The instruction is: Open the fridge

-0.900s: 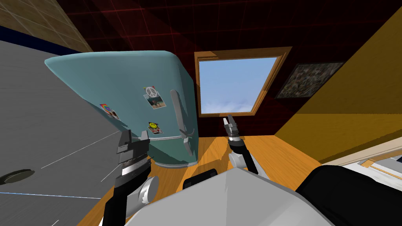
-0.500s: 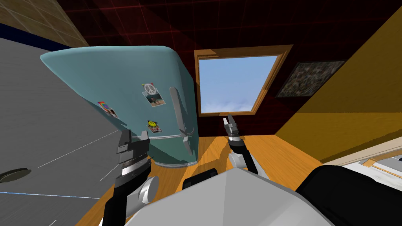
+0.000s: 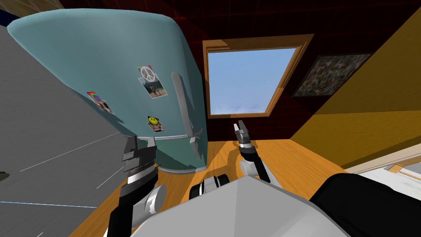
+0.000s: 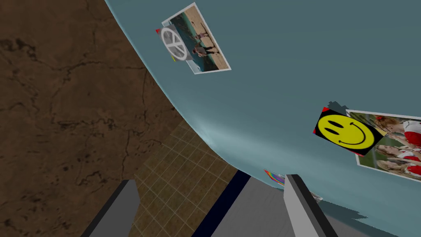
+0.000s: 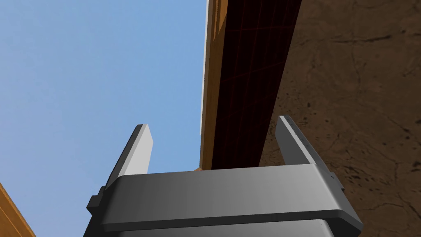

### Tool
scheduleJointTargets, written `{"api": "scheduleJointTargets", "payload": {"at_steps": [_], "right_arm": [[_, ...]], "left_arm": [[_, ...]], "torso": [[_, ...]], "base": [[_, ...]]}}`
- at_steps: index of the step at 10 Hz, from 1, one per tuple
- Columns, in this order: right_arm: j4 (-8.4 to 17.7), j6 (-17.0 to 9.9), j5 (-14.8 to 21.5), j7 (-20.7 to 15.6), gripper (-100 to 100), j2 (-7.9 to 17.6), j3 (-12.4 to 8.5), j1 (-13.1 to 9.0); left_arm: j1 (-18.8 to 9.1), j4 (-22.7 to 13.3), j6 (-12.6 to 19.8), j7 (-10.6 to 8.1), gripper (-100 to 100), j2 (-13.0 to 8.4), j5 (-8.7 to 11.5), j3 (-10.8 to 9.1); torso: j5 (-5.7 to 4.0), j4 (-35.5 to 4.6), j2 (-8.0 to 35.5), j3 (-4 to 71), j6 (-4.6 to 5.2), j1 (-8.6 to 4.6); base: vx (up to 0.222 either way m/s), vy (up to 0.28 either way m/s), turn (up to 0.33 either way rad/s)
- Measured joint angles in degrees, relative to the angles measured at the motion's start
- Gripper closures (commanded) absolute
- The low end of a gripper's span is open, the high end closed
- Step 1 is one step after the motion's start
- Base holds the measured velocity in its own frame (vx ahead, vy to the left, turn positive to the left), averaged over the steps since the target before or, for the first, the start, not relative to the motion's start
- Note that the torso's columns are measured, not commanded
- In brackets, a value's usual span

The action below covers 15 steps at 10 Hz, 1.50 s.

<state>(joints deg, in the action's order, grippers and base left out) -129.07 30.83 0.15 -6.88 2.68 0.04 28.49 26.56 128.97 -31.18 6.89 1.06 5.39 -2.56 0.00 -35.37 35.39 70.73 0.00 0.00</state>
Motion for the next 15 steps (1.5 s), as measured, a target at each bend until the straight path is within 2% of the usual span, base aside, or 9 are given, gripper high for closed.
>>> {"api": "scheduleJointTargets", "payload": {"at_steps": [1,3,7,11,15], "right_arm": [[0.0,0.0,0.0,0.0,0,0.0,0.0,0.0],[0.03,-0.01,0.0,0.0,0,0.0,0.0,0.01],[0.03,-0.01,0.0,0.0,0,0.0,0.0,0.01],[0.03,-0.01,0.0,0.0,0,0.0,0.0,0.01],[0.03,-0.01,0.0,0.0,0,0.0,0.0,0.01]], "left_arm": [[0.0,0.0,0.0,0.0,-100,0.0,0.0,0.0],[-0.14,-0.54,-0.15,0.01,-100,-2.69,-0.13,0.13],[-0.86,-3.45,-1.35,0.12,-100,-7.71,-0.73,0.74],[-2.32,-8.47,-3.45,0.45,-100,-9.38,-1.74,1.76],[-3.59,-13.27,-5.43,0.77,-100,-8.47,-2.85,2.92]], "torso": [[0.0,-4.23,4.23,8.46,0.0,0.0],[0.0,-6.68,6.69,13.53,0.0,0.0],[0.0,-6.91,6.89,13.84,0.01,-0.02],[0.0,-6.91,6.9,13.84,0.0,0.0],[0.0,-6.91,6.89,13.84,0.0,-0.01]], "base": [[0.006,-0.003,-0.012],[0.002,-0.006,-0.024],[0.008,-0.011,-0.04],[0.011,-0.017,-0.048],[0.011,-0.016,-0.052]]}}
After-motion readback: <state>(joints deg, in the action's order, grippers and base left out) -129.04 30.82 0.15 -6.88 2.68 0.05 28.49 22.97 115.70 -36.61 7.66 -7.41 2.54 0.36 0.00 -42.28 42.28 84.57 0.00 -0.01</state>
